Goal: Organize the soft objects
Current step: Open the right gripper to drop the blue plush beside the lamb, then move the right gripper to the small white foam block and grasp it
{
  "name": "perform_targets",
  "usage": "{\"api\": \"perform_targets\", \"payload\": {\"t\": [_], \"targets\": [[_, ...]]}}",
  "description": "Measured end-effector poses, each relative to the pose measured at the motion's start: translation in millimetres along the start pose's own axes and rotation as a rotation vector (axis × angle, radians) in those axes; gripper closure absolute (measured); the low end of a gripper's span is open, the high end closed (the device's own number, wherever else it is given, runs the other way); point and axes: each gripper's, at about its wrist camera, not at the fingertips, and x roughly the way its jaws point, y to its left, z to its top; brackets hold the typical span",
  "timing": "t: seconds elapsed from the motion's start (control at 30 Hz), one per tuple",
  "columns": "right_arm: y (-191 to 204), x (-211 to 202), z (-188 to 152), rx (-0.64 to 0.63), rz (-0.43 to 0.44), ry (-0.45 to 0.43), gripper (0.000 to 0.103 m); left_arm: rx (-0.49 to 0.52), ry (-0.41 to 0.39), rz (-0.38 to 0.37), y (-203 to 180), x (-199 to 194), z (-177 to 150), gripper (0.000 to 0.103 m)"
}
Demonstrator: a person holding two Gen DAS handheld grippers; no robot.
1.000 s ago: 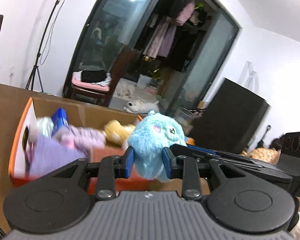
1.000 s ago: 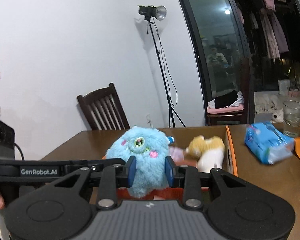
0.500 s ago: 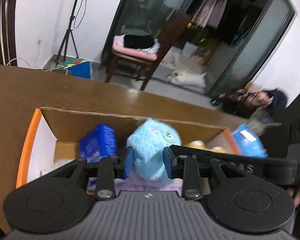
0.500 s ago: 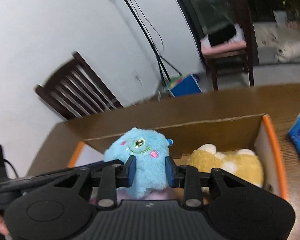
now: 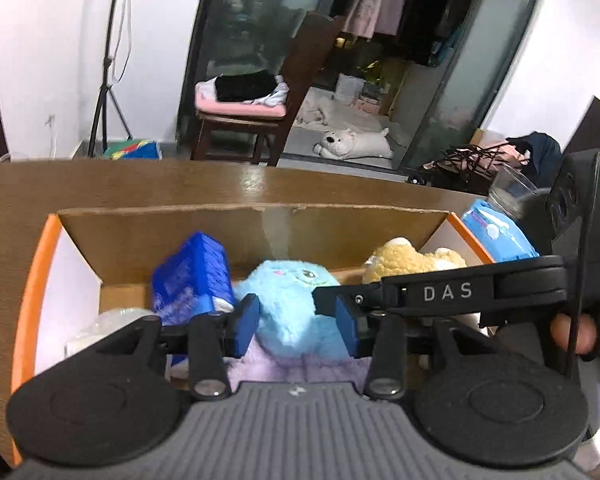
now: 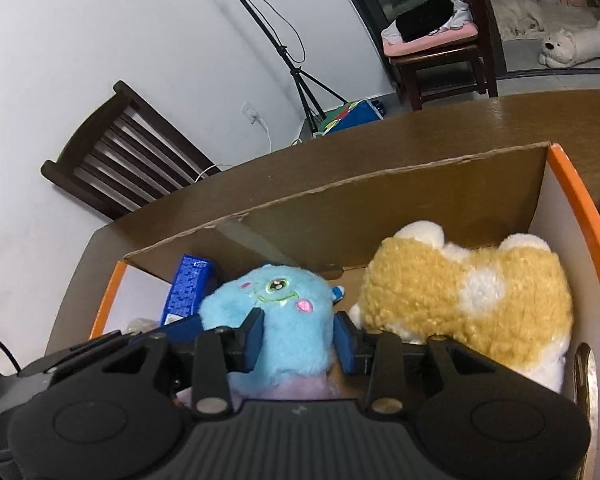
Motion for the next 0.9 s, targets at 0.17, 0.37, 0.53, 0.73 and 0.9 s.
{"api": "perform_targets", "payload": {"t": [0.17,0.37,0.53,0.73,0.9], "targets": [[12.6,-16.5,-3.4,-0.037,-0.064,-0.015,0.063,0.06,-0.049,0.049,-16.6,-23.8,-1.5,0.05],[45.4,-74.5,4.8,-0.129,-0.135,-0.043,0.049,0.055,-0.134,0.096,-27.6,-93.2,8.3,0.045],[59.9,-143.3,-19.3,-0.205,-0.188,-0.12,0.038,0.096,-0.187,0.155,-43.6,-154.3,-8.9,0.035],[69.5,-214.1,-76.8,-0.321,-0.242,-0.215,0.031,0.137,-0.25,0.194,-69.3,-211.5,-56.5,0.029],[82.1,-259.2,-142.3,-0.413,-0.248,-0.339,0.02,0.168,-0.309,0.194,-90.9,-244.2,-107.6,0.025]]}}
